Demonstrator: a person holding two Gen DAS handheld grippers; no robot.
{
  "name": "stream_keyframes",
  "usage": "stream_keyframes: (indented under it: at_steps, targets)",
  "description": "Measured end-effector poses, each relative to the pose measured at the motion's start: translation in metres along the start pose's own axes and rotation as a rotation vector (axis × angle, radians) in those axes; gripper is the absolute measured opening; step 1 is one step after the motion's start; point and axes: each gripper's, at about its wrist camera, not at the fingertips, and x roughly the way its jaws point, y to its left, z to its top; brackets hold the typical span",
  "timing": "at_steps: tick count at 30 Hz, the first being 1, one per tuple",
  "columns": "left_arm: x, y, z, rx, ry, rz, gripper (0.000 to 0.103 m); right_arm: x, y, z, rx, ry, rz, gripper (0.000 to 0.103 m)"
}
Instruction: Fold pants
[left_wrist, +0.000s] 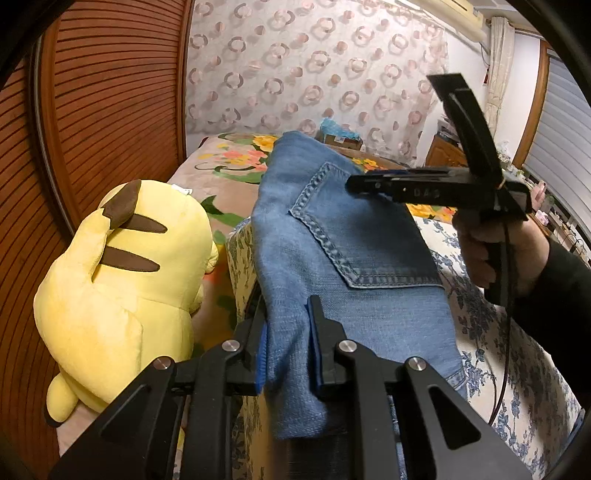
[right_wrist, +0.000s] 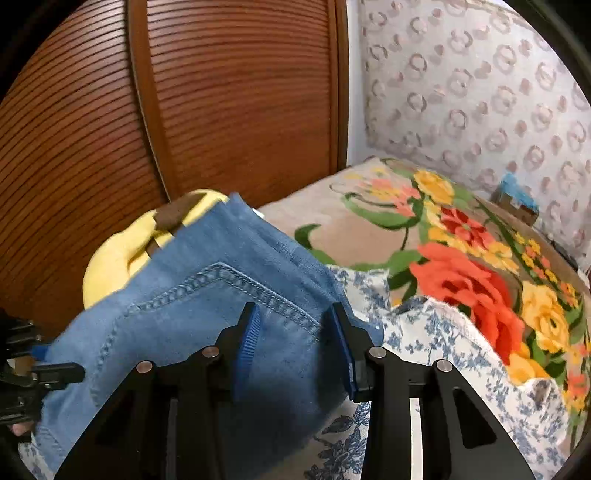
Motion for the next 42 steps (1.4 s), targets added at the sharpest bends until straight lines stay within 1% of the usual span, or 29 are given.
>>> stream_keyframes:
  at_steps: [5, 7, 10, 12, 14, 16, 19, 20, 21, 22, 23, 25, 26, 27, 28, 30, 31, 32, 33, 35, 42]
  targets:
    - [0.001, 0.002, 0.000, 0.001, 0.002, 0.001, 0.020, 0.003, 0.009, 0.004, -0.006, -0.011, -0.026, 0.040]
    - [0.001, 0.002, -0.001, -0.002, 0.005, 0.003, 0.021, -0.003, 0.012, 0.002, 0.000, -0.010, -0.029, 0.040]
    - [0.000, 0.002, -0.001, -0.008, 0.007, 0.016, 0.024, -0.010, 0.013, 0.000, 0.015, -0.013, -0.037, 0.040]
    - [-0.002, 0.002, -0.001, -0.011, 0.005, 0.023, 0.027, -0.023, 0.016, -0.005, 0.021, -0.025, -0.020, 0.040]
    - [-0.004, 0.002, -0.001, -0.011, 0.001, 0.044, 0.036, -0.032, 0.020, -0.007, 0.025, -0.039, -0.008, 0.040]
    - [-0.007, 0.001, -0.002, -0.009, -0.008, 0.068, 0.043, -0.039, 0.025, -0.010, 0.025, -0.043, 0.003, 0.040]
    - [-0.011, 0.001, -0.001, -0.009, -0.014, 0.068, 0.050, -0.045, 0.029, -0.017, 0.029, -0.042, 0.013, 0.040]
    - [-0.012, 0.001, 0.000, -0.006, -0.014, 0.070, 0.055, -0.046, 0.029, -0.019, 0.031, -0.039, 0.016, 0.040]
    - [-0.013, 0.000, 0.000, -0.001, -0.016, 0.077, 0.060, -0.047, 0.030, -0.021, 0.031, -0.037, 0.017, 0.040]
    - [-0.015, -0.001, 0.000, 0.001, -0.021, 0.083, 0.074, -0.050, 0.031, -0.023, 0.032, -0.034, 0.017, 0.041]
    - [-0.017, -0.001, 0.000, 0.003, -0.034, 0.089, 0.082, -0.051, 0.031, -0.025, 0.033, -0.031, 0.017, 0.045]
    - [-0.021, -0.001, 0.002, 0.003, -0.047, 0.101, 0.083, -0.053, 0.032, -0.027, 0.036, -0.025, 0.023, 0.052]
    - [-0.022, -0.001, 0.002, 0.000, -0.040, 0.117, 0.088, -0.054, 0.032, -0.028, 0.038, -0.021, 0.027, 0.059]
    - [-0.023, 0.000, 0.003, -0.002, -0.038, 0.125, 0.090, -0.056, 0.032, -0.029, 0.041, -0.018, 0.036, 0.066]
    - [-0.024, 0.000, 0.003, -0.005, -0.040, 0.128, 0.093, -0.059, 0.031, -0.030, 0.047, -0.023, 0.041, 0.071]
    - [-0.027, 0.000, 0.003, -0.007, -0.043, 0.132, 0.100, -0.061, 0.032, -0.030, 0.051, -0.032, 0.019, 0.089]
    - [-0.028, 0.001, 0.002, -0.007, -0.046, 0.133, 0.103, -0.063, 0.033, -0.032, 0.046, -0.033, 0.017, 0.092]
    - [-0.029, 0.001, 0.002, -0.008, -0.047, 0.135, 0.103, -0.065, 0.035, -0.033, 0.042, -0.034, 0.017, 0.097]
    - [-0.031, 0.001, 0.002, -0.009, -0.050, 0.139, 0.103, -0.067, 0.038, -0.033, 0.040, -0.038, 0.013, 0.099]
    - [-0.033, 0.001, 0.001, -0.010, -0.051, 0.142, 0.103, -0.070, 0.042, -0.035, 0.035, -0.042, 0.000, 0.101]
    - [-0.040, 0.001, -0.005, -0.017, -0.041, 0.140, 0.103, -0.088, 0.054, -0.045, 0.040, -0.066, -0.011, 0.101]
